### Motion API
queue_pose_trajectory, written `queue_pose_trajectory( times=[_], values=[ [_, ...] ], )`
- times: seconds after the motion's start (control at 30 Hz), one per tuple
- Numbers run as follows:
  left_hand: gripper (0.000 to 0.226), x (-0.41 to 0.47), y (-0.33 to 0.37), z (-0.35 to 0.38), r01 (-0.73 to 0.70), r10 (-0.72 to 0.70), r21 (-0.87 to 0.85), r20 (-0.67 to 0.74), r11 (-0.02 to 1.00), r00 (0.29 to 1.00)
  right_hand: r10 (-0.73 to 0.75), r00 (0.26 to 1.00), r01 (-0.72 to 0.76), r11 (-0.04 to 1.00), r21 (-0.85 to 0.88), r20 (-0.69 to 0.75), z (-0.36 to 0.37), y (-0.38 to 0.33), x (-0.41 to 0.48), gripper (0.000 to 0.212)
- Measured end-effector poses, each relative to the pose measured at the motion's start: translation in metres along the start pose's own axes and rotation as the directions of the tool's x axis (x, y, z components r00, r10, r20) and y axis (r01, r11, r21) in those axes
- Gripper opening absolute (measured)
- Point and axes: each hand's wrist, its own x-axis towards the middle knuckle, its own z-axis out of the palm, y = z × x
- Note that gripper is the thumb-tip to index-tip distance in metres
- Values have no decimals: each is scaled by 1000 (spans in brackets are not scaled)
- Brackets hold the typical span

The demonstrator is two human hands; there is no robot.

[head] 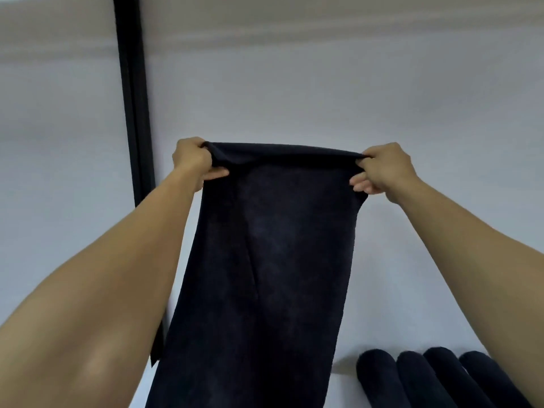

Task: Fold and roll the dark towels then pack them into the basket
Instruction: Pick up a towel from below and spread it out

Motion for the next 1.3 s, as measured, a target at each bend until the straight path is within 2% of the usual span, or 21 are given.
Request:
queue_pose_trajectory(
  times=[0.07, 0.13, 0.3, 0.33, 0.5, 0.63, 0.8, 0.87, 1.03, 1.2, 1.3],
  values=[
    [35, 7, 12, 2, -52, 53, -91, 13, 995, 999, -9, 1000, 10, 973, 229, -6, 1, -15, 7, 21],
    [34, 9, 21, 1, -99, 99, -162, -11, 982, 995, -57, 998, 61, 933, 354, -24, 0, -28, 9, 24],
    [11, 2, 41, -5, -214, 188, -317, -110, 924, 976, -203, 970, 242, 872, 426, -136, -9, -50, 4, 21],
    [8, -3, 43, -7, -230, 200, -343, -121, 911, 972, -227, 960, 276, 866, 416, -165, -11, -53, -1, 20],
    [26, -38, 39, -23, -222, 191, -376, -118, 900, 975, -358, 905, 411, 876, 252, -232, -18, -44, -35, 21],
    [40, -72, 19, -42, -194, 152, -294, -162, 936, 975, -436, 870, 450, 893, 13, -231, -27, -29, -69, 18],
    [47, -116, 1, -79, -232, 200, -178, -177, 956, 964, -511, 834, 492, 859, -139, -206, -47, -23, -121, 24],
    [45, -134, -3, -96, -228, 208, -120, -160, 966, 965, -492, 854, 469, 869, -159, -168, -57, -25, -142, 25],
    [51, -179, -22, -135, -200, 196, -12, -151, 980, 969, -370, 929, 371, 928, -28, 33, -73, -17, -193, 13],
    [41, -208, -65, -165, -4, 3, 68, 7, 998, 1000, -163, 941, 230, 950, -210, 296, -67, 13, -232, 14],
    [36, -217, -98, -170, 154, -185, 167, 195, 974, 963, -51, 947, 189, 887, -421, 317, -54, 39, -235, 17]
  ],
)
